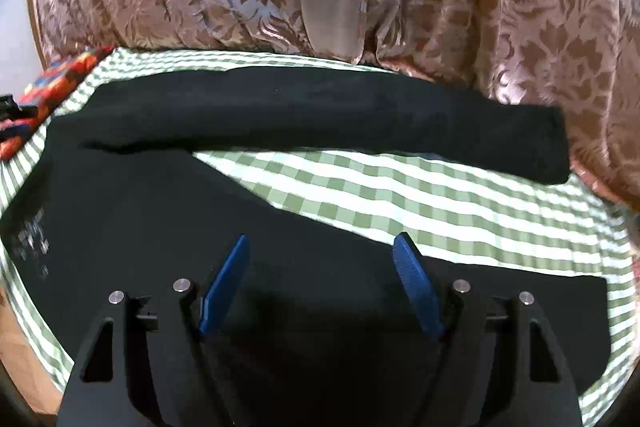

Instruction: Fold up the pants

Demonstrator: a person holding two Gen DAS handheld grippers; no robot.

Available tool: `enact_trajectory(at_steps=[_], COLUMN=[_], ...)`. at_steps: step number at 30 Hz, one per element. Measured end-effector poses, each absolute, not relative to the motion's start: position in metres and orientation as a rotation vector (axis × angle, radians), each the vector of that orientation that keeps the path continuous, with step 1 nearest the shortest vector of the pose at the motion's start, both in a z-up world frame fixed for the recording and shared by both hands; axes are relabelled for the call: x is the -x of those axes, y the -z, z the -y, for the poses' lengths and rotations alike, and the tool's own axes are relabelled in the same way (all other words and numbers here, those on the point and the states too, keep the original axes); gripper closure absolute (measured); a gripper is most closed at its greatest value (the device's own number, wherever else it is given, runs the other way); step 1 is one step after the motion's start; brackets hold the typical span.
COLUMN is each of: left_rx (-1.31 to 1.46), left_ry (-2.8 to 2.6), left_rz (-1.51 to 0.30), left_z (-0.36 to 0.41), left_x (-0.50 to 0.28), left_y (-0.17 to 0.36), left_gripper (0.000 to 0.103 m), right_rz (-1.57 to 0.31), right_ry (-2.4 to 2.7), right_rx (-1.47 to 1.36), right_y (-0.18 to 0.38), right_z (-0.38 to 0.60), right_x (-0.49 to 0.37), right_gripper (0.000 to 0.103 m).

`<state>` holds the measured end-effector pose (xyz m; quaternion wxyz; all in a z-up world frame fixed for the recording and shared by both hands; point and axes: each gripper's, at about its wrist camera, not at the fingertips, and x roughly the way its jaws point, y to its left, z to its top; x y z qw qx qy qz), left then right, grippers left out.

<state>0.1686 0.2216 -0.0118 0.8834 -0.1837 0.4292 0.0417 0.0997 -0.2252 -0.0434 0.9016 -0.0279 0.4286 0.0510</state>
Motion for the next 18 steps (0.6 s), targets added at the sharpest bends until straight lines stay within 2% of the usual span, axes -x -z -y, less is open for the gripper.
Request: enact_trajectory(at_steps=[8,18], left_rx=[0.467,0.491], left_ry=[-0.118,-0.257], left_rz=[-0.924,-1.079], left_z=[-0.252,-0.268], left_x=[-0.256,-0.363], left_y=[0.017,0.064], left_gripper=[0.052,0.052], right_rz=[-0.906,-0.932], right_ry=[-0.106,-0.102], right_rx=[0.002,0.01], right_y=[0.045,0.053], right_z=[0.232,0.227], right_x=[-0.128,-0.144], right_gripper=[0.028,0.024])
